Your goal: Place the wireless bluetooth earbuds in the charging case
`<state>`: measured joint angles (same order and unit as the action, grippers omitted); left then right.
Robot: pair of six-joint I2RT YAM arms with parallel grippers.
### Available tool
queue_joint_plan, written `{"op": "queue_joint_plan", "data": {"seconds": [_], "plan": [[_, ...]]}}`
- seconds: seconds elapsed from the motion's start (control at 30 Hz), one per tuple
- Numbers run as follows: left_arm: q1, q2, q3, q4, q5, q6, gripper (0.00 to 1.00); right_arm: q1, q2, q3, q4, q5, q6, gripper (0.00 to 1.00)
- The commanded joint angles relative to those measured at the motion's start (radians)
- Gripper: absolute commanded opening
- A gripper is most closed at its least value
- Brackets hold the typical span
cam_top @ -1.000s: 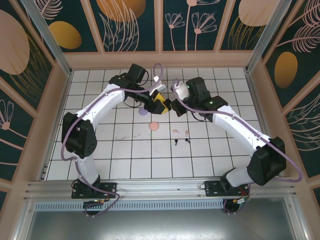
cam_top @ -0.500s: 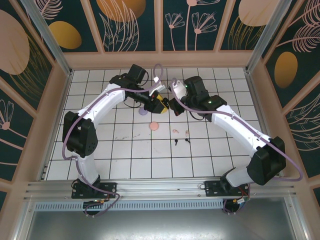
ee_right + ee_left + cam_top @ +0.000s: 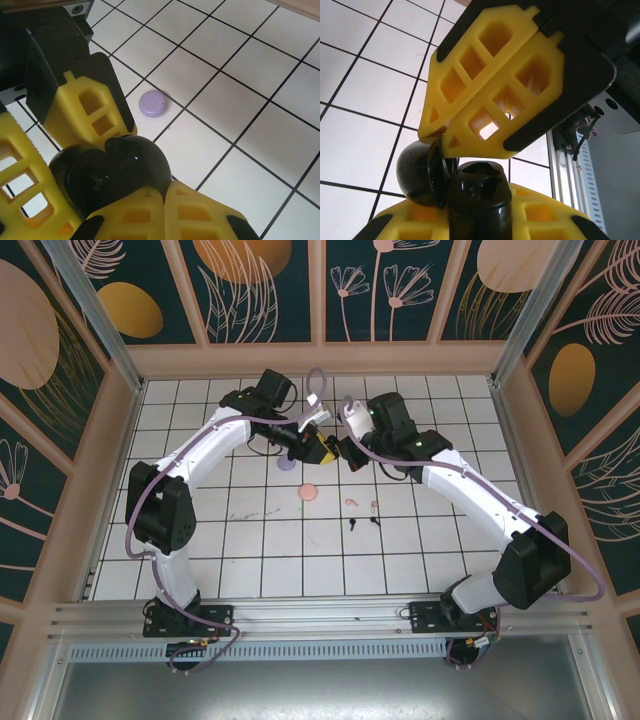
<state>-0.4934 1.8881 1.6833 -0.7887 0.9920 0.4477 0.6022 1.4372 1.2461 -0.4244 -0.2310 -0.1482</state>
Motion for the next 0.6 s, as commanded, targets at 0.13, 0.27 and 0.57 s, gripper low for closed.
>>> {"op": "queue_joint_plan", "data": {"seconds": [0.13, 0.27, 0.57], "plan": [[-0.001, -0.01, -0.027, 0.093, 0.071, -0.025, 0.03, -0.003, -0.023, 0.033, 0.027, 0.025, 0.026, 0.2], [-0.001, -0.06, -0.114, 0.261, 0.068, -0.111, 0.0, -0.027, -0.066, 0.033, 0.017, 0.036, 0.055, 0.44], [0.026, -0.226, -0.373, 0.736, 0.012, -0.365, 0.0, -0.05, -0.286, -0.091, -0.051, 0.055, 0.195, 0.57]]}}
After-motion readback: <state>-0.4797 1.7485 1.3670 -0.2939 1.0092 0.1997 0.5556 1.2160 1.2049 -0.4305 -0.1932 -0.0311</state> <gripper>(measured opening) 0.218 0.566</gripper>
